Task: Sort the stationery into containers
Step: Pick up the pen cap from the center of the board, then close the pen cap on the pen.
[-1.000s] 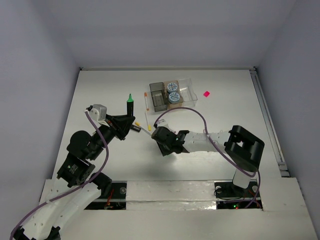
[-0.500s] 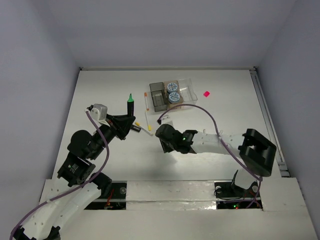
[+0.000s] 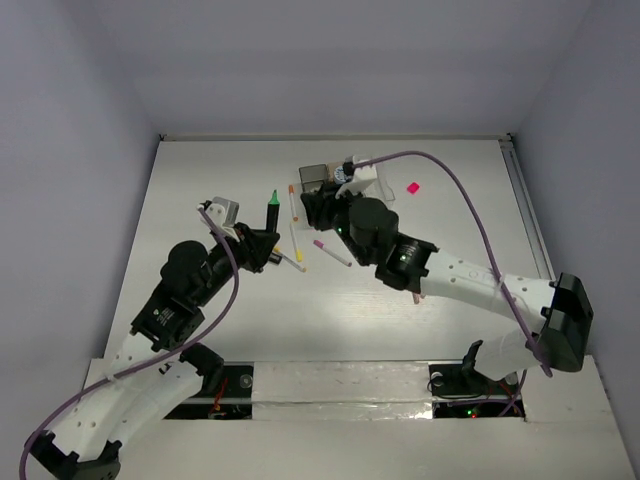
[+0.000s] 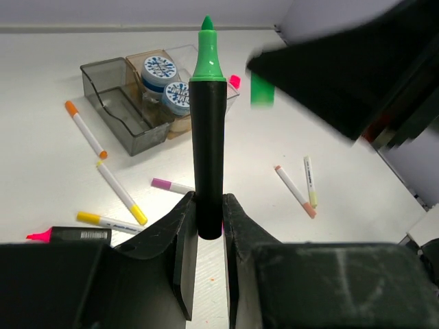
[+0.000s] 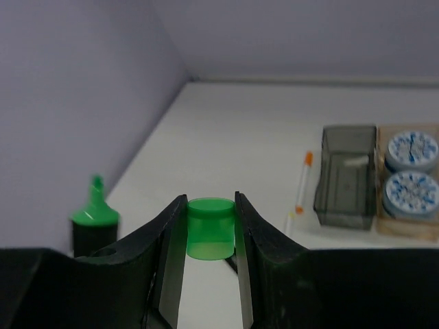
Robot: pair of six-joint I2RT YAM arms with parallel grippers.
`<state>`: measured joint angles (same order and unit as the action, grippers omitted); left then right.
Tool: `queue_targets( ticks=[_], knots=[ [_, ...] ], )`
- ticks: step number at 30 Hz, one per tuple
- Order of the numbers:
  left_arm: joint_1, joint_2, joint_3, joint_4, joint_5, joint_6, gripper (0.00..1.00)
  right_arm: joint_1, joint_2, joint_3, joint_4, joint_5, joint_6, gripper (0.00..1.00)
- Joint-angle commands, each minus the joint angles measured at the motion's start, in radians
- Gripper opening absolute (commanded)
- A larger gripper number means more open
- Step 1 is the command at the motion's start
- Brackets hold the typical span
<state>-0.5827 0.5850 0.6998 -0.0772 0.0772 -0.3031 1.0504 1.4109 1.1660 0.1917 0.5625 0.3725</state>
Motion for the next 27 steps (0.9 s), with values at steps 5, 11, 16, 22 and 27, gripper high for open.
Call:
queue_targets(
  ticks=[5,11,16,22,27],
  knots=[
    [0.001,0.039,0.023,0.013,-0.036,0.035,0.00,-0.009,0.097,0.210,0.282,0.042,-0.118,0.10],
    [0.001,0.059,0.027,0.013,-0.028,0.039,0.00,-0.009,0.143,0.297,0.278,0.007,-0.103,0.10],
    [0.001,0.052,0.024,0.019,-0.028,0.041,0.00,-0.009,0.189,0.334,0.236,-0.052,-0.060,0.09],
    [0.001,0.039,0.026,0.022,-0.036,0.041,0.00,-0.009,0.210,0.343,0.195,-0.079,-0.026,0.10],
    [0.001,0.026,0.026,0.020,-0.059,0.042,0.00,-0.009,0.220,0.331,0.173,-0.105,0.011,0.09]
  ],
)
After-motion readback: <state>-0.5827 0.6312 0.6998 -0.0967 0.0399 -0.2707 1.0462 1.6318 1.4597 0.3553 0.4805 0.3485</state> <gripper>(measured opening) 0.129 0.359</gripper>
